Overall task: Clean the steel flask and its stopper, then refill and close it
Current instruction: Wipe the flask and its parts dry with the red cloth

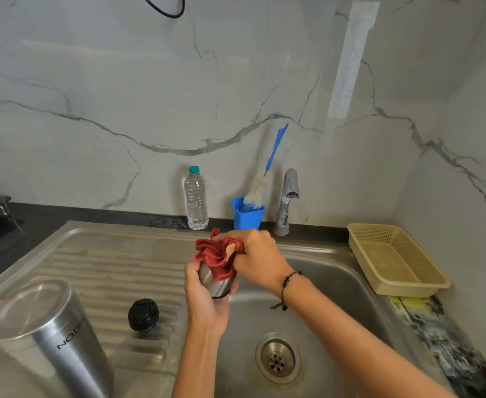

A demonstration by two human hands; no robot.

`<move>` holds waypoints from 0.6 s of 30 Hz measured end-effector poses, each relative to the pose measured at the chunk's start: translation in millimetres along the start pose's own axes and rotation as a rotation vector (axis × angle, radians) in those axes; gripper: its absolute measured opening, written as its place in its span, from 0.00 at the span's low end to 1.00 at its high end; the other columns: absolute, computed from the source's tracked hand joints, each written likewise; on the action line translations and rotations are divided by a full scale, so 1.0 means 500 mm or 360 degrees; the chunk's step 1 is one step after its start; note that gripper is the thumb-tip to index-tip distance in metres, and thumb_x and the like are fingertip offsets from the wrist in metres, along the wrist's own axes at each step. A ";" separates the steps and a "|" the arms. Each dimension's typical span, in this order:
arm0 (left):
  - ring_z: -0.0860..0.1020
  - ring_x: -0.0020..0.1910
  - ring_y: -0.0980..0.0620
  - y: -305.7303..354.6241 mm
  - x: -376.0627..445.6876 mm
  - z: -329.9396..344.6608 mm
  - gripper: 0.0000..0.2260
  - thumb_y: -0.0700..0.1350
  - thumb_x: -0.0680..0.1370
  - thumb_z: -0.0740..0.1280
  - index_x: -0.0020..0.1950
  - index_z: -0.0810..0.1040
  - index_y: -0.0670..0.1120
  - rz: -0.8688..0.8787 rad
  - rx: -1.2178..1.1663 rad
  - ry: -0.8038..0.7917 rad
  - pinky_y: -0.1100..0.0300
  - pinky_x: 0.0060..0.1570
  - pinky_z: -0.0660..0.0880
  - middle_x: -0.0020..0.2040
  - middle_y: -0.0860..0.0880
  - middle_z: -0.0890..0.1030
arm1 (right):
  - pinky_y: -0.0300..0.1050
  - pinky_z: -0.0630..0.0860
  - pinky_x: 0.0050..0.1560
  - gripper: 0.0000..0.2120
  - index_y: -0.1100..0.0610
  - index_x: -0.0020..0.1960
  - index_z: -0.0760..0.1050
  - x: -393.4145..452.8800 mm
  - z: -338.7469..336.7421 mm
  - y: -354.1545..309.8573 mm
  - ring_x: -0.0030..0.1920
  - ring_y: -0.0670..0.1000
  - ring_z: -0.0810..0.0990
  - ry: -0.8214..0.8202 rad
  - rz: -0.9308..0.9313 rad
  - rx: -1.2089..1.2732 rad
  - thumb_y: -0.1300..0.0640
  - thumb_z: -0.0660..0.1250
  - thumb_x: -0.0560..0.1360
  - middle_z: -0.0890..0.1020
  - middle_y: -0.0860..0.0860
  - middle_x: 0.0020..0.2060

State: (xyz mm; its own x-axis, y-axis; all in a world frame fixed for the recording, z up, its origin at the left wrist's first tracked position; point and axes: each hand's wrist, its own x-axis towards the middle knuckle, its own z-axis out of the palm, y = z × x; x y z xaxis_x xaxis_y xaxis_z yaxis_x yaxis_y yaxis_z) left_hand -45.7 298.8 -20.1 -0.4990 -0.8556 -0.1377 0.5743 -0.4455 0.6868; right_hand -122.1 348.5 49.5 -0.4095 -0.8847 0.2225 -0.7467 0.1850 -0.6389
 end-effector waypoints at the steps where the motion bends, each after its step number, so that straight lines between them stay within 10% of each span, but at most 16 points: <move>1: 0.75 0.34 0.51 0.000 0.000 0.000 0.16 0.50 0.79 0.57 0.38 0.81 0.48 0.0007 0.0044 0.0013 0.57 0.33 0.66 0.33 0.49 0.80 | 0.39 0.74 0.55 0.20 0.51 0.57 0.80 0.005 -0.006 0.001 0.52 0.50 0.79 0.0017 0.0030 0.0054 0.66 0.59 0.71 0.85 0.51 0.48; 9: 0.78 0.29 0.60 0.013 0.003 -0.016 0.15 0.43 0.83 0.53 0.43 0.76 0.49 0.0209 0.0311 0.0222 0.67 0.27 0.73 0.29 0.55 0.81 | 0.49 0.76 0.55 0.23 0.52 0.56 0.80 -0.034 0.011 -0.035 0.59 0.52 0.78 -0.0113 -0.0537 -0.0301 0.56 0.55 0.67 0.81 0.50 0.57; 18: 0.80 0.30 0.56 0.016 -0.005 0.000 0.16 0.45 0.81 0.54 0.42 0.79 0.44 0.0268 0.0180 0.0228 0.63 0.30 0.76 0.31 0.50 0.82 | 0.39 0.76 0.51 0.22 0.50 0.51 0.82 -0.008 0.001 -0.030 0.44 0.45 0.80 0.0034 -0.0079 0.0175 0.69 0.59 0.68 0.85 0.47 0.42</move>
State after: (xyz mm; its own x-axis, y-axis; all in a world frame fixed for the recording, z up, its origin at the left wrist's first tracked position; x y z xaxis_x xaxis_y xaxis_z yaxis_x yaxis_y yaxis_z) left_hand -39.9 297.4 -14.1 -0.3003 -0.9476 -0.1088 0.5614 -0.2679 0.7830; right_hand -108.9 349.2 57.9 -0.3852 -0.8822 0.2709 -0.7050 0.0918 -0.7033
